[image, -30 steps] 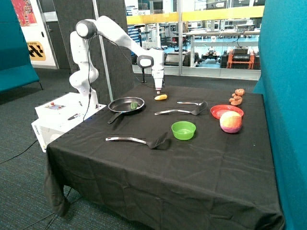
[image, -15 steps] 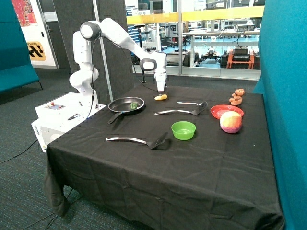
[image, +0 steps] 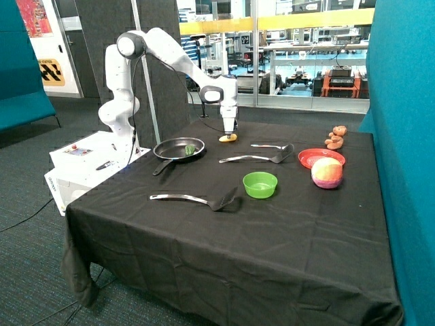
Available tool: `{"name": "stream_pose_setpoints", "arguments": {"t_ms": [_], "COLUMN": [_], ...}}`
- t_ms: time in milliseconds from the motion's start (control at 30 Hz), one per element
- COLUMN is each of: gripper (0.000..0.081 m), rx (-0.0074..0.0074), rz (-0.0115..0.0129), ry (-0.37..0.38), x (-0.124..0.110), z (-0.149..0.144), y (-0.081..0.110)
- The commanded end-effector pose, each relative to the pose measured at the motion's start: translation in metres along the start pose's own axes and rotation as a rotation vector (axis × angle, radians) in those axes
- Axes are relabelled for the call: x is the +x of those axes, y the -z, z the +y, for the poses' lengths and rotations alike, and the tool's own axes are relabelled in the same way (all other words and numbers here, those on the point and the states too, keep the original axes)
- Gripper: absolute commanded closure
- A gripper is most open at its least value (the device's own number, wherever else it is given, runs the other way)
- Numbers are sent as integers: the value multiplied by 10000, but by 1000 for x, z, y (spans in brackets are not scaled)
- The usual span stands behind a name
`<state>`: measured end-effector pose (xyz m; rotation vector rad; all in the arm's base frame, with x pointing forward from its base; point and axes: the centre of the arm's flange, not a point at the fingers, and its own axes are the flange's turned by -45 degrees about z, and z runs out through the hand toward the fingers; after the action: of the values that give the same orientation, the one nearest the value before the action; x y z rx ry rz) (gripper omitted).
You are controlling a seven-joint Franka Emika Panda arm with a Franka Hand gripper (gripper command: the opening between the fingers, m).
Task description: Cook the vegetables
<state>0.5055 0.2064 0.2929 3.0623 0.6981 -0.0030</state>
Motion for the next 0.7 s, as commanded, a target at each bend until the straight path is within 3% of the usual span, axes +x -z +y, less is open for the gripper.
{"name": "stream_pose_setpoints", "arguments": {"t_ms": [0,400,667], "gripper": [286,316,401], "rx": [3,3,3], "rz": [20,20,20], "ry": [-96,-246,-305], "x": [0,3,2], "z": [5,6,6], "y": [-6,-13,-16]}}
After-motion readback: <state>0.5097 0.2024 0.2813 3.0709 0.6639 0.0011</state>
